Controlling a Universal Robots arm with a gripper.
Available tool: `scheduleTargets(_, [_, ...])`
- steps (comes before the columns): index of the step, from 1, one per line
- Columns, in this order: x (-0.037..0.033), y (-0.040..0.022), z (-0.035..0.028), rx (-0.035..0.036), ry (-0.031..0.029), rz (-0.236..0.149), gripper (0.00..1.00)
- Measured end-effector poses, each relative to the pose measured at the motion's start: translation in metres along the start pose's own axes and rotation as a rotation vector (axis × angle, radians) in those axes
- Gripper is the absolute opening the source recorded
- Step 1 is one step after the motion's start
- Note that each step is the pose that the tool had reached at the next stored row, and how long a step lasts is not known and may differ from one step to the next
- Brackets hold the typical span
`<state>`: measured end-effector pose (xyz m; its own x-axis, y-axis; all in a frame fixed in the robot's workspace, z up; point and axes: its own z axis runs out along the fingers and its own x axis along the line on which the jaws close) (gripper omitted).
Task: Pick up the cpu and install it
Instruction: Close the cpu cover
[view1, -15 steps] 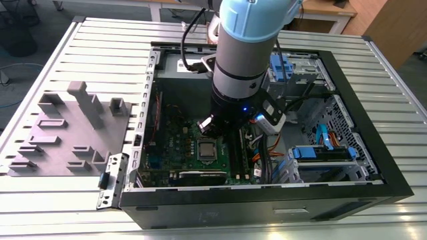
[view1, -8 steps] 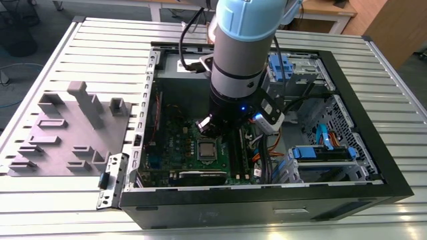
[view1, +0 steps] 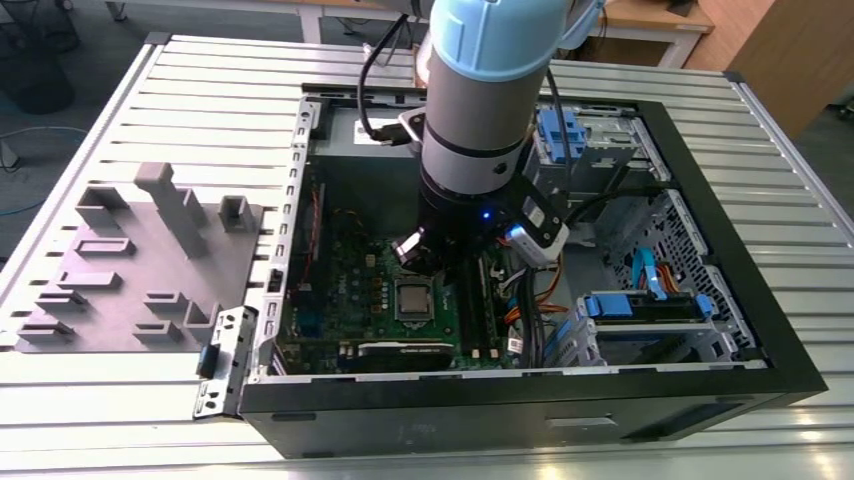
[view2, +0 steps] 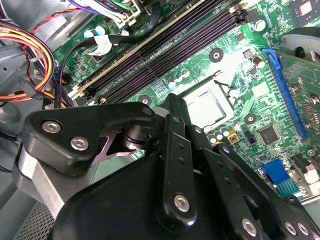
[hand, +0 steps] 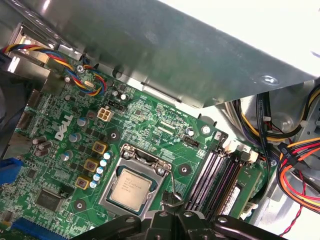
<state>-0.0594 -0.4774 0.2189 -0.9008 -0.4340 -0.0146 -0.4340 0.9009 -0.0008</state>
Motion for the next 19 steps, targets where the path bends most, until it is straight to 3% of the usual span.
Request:
scheduleTargets(8, [-0.0001,0.0003,-0.0002,0.0001,-0.0003,0.0,0.11])
scheduleTargets(10, [-0.0001,0.0003,-0.0027,0.0002,-0.0003,0.0,0.11])
scheduleTargets(19, [-0.0005,0.0003,-0.0294,0.0001,-0.0004,0.0,0.11])
